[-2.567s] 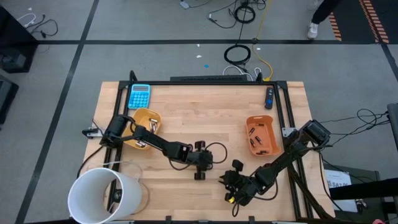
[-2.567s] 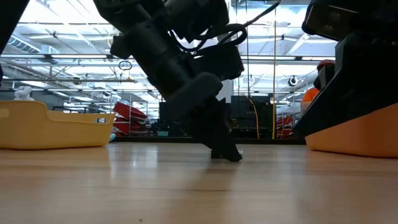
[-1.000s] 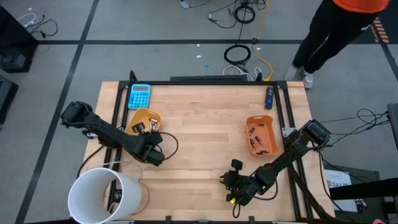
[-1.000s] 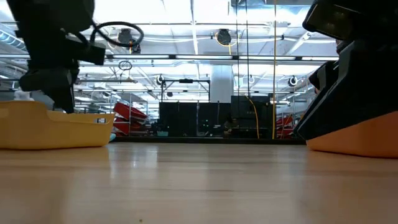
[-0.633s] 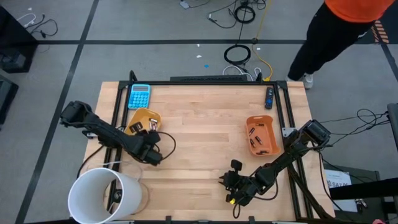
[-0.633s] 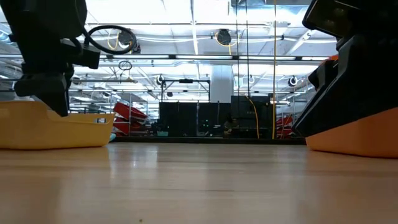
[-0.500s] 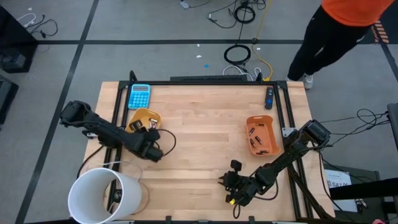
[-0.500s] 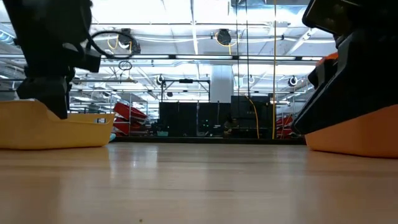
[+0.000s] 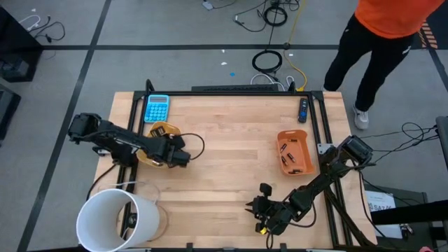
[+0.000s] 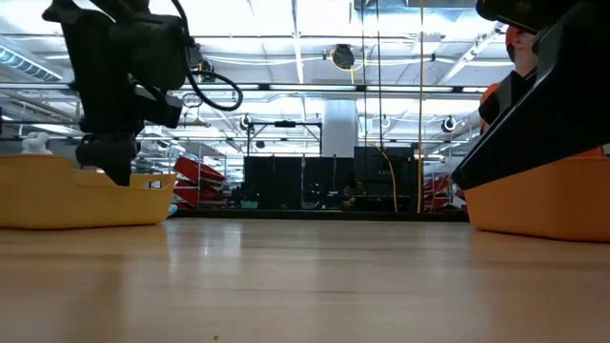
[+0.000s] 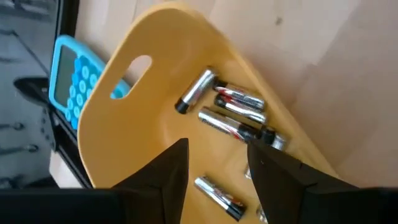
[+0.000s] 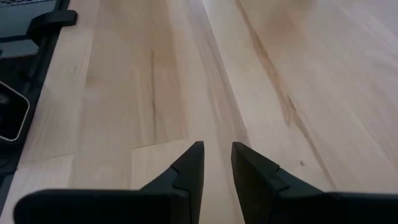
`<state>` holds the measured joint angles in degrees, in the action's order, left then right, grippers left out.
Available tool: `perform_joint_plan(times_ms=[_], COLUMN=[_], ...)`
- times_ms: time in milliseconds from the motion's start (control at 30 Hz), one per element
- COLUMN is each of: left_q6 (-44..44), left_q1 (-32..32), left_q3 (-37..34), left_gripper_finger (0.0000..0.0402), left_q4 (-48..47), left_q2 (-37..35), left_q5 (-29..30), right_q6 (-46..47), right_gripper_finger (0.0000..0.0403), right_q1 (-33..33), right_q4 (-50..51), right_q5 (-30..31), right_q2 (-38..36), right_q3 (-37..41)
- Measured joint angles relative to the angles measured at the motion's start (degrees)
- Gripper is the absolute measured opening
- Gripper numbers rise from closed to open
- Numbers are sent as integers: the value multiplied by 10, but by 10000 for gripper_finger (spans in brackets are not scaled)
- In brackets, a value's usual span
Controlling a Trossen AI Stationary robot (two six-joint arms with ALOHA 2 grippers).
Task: Sort batteries
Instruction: Adjust the yellow bin
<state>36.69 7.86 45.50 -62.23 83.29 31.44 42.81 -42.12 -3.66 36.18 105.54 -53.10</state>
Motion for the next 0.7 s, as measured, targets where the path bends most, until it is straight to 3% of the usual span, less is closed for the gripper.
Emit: perform_joint_plan(times_ms=[100,200,333,433,567,700], left_q6=[-27,-114,-176,-163,-172,-180], left_q1=[6,6,1,-1,0,1], left_q3=[1,-6,-19,-21,-21,-20], left_gripper_finger=[173,173,173,173,173,173], left_q4=[-13,-11,28,42,135,159], left_q2=[0,0,3,17,23,23], left_q5=[4,5,-72,-103,-165,-162], right_q6=[0,0,-9,-18,-29,-32], right_gripper_finger=[75,75,75,75,75,75], right_q1=[0,0,1,1,1,1], right_q4=[0,0,0,2,3,11], right_q5=[0,0,0,0,0,0], right_q2=[0,0,0,0,0,0], right_q3=[0,0,0,-1,-13,-23])
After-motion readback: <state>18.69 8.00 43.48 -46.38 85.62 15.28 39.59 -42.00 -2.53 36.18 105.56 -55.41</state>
